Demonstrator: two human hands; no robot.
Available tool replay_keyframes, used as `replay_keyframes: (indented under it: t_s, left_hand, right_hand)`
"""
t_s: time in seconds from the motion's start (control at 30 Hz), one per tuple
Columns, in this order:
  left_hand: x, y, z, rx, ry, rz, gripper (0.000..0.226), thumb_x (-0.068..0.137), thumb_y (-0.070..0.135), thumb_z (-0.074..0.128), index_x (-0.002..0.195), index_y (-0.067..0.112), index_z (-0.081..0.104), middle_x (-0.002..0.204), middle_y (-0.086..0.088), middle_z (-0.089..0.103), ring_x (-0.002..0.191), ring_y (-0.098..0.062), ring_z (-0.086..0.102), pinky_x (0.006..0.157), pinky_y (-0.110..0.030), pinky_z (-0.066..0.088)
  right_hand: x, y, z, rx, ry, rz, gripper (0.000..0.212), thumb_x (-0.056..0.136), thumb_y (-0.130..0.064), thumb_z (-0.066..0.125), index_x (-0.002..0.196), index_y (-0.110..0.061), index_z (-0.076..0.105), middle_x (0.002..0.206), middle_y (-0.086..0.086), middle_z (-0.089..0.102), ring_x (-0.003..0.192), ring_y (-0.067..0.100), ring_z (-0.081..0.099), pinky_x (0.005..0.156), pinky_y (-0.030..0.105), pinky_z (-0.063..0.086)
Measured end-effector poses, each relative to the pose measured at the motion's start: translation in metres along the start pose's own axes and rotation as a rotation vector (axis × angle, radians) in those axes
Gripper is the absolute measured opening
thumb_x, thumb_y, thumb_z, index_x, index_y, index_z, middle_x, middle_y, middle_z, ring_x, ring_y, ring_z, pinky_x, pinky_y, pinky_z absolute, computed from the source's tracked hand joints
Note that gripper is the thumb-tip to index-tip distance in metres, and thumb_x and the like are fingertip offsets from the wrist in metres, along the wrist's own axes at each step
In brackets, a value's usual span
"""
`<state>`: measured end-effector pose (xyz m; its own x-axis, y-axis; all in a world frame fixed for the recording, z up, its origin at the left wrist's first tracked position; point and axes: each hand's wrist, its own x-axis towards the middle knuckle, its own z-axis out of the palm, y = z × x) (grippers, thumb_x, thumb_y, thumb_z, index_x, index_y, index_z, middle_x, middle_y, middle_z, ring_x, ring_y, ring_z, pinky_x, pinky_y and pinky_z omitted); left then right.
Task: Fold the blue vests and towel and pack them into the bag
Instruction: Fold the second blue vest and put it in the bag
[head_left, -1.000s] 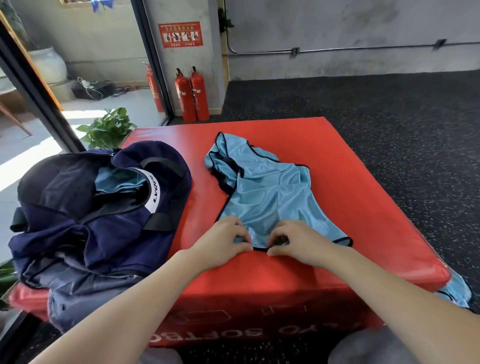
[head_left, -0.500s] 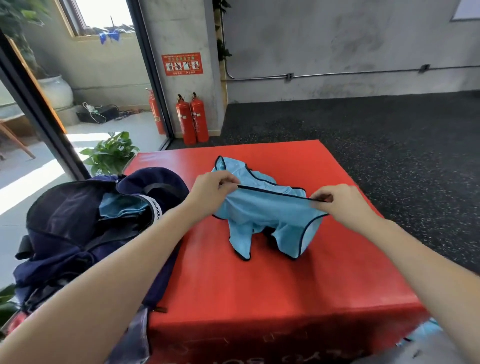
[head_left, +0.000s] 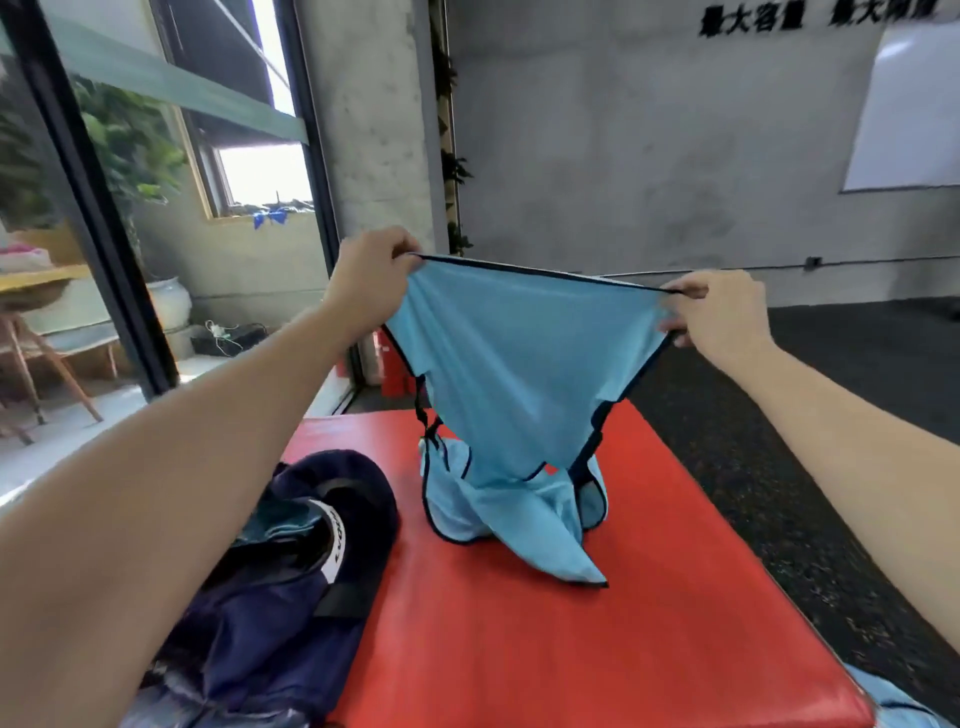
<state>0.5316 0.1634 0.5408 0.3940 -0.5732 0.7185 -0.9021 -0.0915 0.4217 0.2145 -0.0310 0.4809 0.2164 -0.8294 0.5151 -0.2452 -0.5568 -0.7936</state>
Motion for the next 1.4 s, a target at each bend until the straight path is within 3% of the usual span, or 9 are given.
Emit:
replay_keyframes:
  t_s: [0.27,0.4,0.67,0.83,1.0,1.1,1.17,1.27,1.4]
  left_hand:
    - [-0.01,0.025,-0.044,0.015,-0.008,-0.037,0.01,0.094,0.018,0.064,0.097,0.012,0.073,0.087,-0.001,0.067,0.085,-0.019,0.06,0.069,-0.028,0.043]
    - [-0.047,-0.001,-0.021,0.054,-0.111,-0.124,0.01,0.094,0.016,0.062,0.095,0.016,0.073,0.094,-0.003,0.069,0.089,-0.023,0.062,0.077,-0.034,0.051]
    - [-0.12,-0.052,0.054,0.041,-0.266,-0.227,0.01,0.092,0.014,0.063,0.092,0.02,0.071,0.095,-0.001,0.07,0.087,-0.018,0.063,0.077,-0.03,0.05]
    - [-0.178,-0.073,0.094,0.092,-0.444,-0.274,0.006,0.09,0.016,0.065,0.093,0.019,0.069,0.095,0.001,0.069,0.095,-0.024,0.064,0.085,-0.038,0.053]
    - [-0.257,-0.067,0.122,0.142,-0.626,-0.171,0.031,0.091,0.032,0.067,0.121,0.025,0.068,0.121,0.006,0.067,0.113,-0.018,0.058,0.099,-0.038,0.045]
    - [-0.306,-0.056,0.137,0.06,-0.652,-0.088,0.024,0.092,0.03,0.068,0.115,0.024,0.071,0.114,0.005,0.067,0.115,-0.016,0.054,0.099,-0.036,0.043]
    - [-0.332,-0.055,0.147,0.033,-0.704,-0.017,0.023,0.092,0.031,0.067,0.112,0.024,0.072,0.11,0.005,0.066,0.112,-0.017,0.054,0.099,-0.033,0.043]
    - [-0.35,-0.06,0.16,0.077,-0.752,0.136,0.026,0.092,0.032,0.064,0.116,0.023,0.071,0.112,0.005,0.065,0.106,-0.02,0.053,0.097,-0.037,0.043]
    - [-0.348,-0.061,0.165,0.118,-0.691,0.171,0.024,0.096,0.027,0.059,0.116,0.023,0.071,0.109,0.003,0.069,0.103,-0.024,0.055,0.094,-0.039,0.043]
  right_hand:
    - [-0.02,-0.047,-0.036,-0.038,-0.018,-0.122,0.01,0.092,-0.007,0.068,0.094,-0.015,0.074,0.086,0.001,0.071,0.065,0.002,0.069,0.059,0.016,0.058]
    - [-0.043,-0.009,-0.025,-0.3,-0.176,-0.15,0.012,0.095,-0.02,0.066,0.098,-0.016,0.077,0.091,-0.002,0.073,0.088,0.018,0.069,0.086,0.034,0.054]
    - [-0.091,0.092,0.025,-0.52,-0.395,-0.043,0.021,0.094,-0.015,0.062,0.109,-0.017,0.077,0.111,0.002,0.075,0.103,0.024,0.066,0.078,0.025,0.039]
    - [-0.123,0.146,0.054,-0.594,-0.646,0.047,0.045,0.087,-0.018,0.07,0.131,-0.01,0.063,0.134,0.008,0.064,0.125,0.025,0.057,0.103,0.03,0.039]
    - [-0.169,0.179,0.075,-0.549,-0.662,0.006,0.037,0.087,-0.018,0.07,0.123,-0.01,0.066,0.124,0.004,0.067,0.117,0.022,0.061,0.099,0.03,0.042]
    - [-0.205,0.185,0.088,-0.452,-0.64,-0.03,0.022,0.092,-0.02,0.068,0.113,-0.015,0.07,0.108,-0.004,0.068,0.1,0.011,0.063,0.085,0.017,0.042]
    - [-0.227,0.183,0.098,-0.443,-0.724,-0.047,0.014,0.092,-0.028,0.069,0.105,-0.022,0.07,0.098,-0.008,0.067,0.089,0.007,0.062,0.079,0.02,0.045]
    - [-0.245,0.176,0.115,-0.453,-0.888,-0.105,0.018,0.091,-0.039,0.068,0.107,-0.03,0.069,0.096,-0.014,0.065,0.086,0.002,0.059,0.081,0.025,0.048]
    - [-0.258,0.161,0.135,-0.398,-0.909,-0.156,0.024,0.089,-0.045,0.069,0.109,-0.032,0.068,0.097,-0.018,0.061,0.088,0.0,0.055,0.082,0.023,0.046]
